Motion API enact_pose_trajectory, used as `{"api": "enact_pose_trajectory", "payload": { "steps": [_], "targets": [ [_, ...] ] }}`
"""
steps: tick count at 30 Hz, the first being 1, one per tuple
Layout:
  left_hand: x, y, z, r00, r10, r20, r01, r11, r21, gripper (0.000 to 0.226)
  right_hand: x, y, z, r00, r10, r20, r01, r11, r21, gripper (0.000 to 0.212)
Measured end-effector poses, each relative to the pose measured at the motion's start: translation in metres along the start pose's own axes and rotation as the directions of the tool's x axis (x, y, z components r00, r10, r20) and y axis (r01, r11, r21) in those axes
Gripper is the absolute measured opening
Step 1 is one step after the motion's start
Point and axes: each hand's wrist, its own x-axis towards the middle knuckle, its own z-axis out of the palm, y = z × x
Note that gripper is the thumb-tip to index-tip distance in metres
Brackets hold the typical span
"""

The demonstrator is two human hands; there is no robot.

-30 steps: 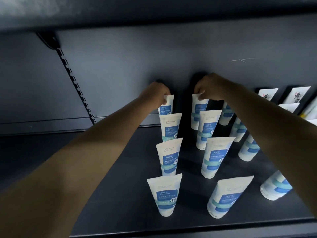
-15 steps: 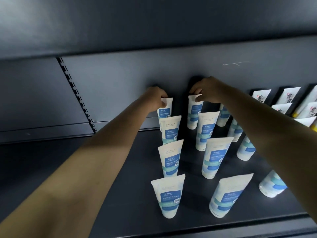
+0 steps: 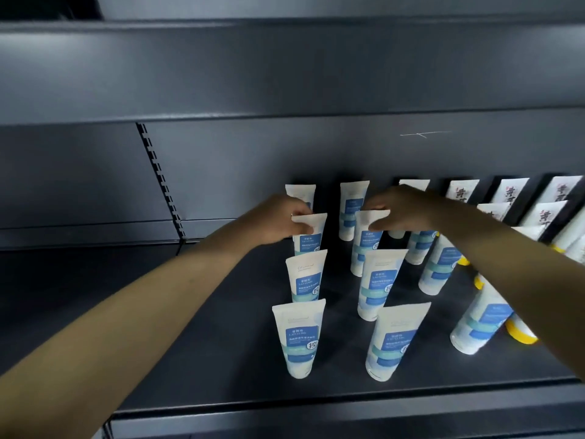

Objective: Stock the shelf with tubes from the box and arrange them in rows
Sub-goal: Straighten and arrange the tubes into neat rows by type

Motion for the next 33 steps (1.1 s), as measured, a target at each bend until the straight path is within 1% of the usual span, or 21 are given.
{"api": "enact_pose_trajectory", "payload": {
  "steps": [3, 7, 14, 22, 28, 33],
  "targets": [
    [-0.001, -0.005, 0.008, 0.999, -0.016, -0.041, 0.017, 1.000, 0.014, 0.030, -0.001, -0.002, 0.010, 0.994, -0.009, -0.107, 0.007, 1.000, -0.023, 0.041],
    [-0.002, -0.009, 0.008, 0.997, -0.015, -0.070, 0.013, 0.999, -0.030, 0.028, -0.001, 0.000, 0.012, 0.989, 0.002, -0.149, 0.000, 1.000, 0.009, 0.037],
    [-0.004, -0.014, 0.006, 0.999, -0.012, -0.045, 0.010, 0.999, -0.044, 0.031, -0.001, 0.002, 0.013, 0.988, -0.005, -0.157, 0.006, 1.000, 0.008, 0.034],
    [-0.006, -0.017, 0.006, 0.998, -0.020, -0.063, 0.018, 0.999, -0.028, 0.031, -0.004, -0.002, 0.014, 0.983, 0.012, -0.181, -0.010, 1.000, 0.015, 0.037],
    [-0.008, -0.015, 0.004, 0.998, -0.033, -0.047, 0.031, 0.999, -0.039, 0.034, -0.005, -0.004, 0.014, 0.984, 0.013, -0.179, -0.013, 1.000, 0.004, 0.037],
    [-0.015, -0.012, 0.006, 0.997, -0.042, -0.065, 0.037, 0.997, -0.071, 0.038, -0.007, -0.004, 0.014, 0.988, -0.004, -0.154, 0.003, 1.000, -0.004, 0.038]
  ]
}}
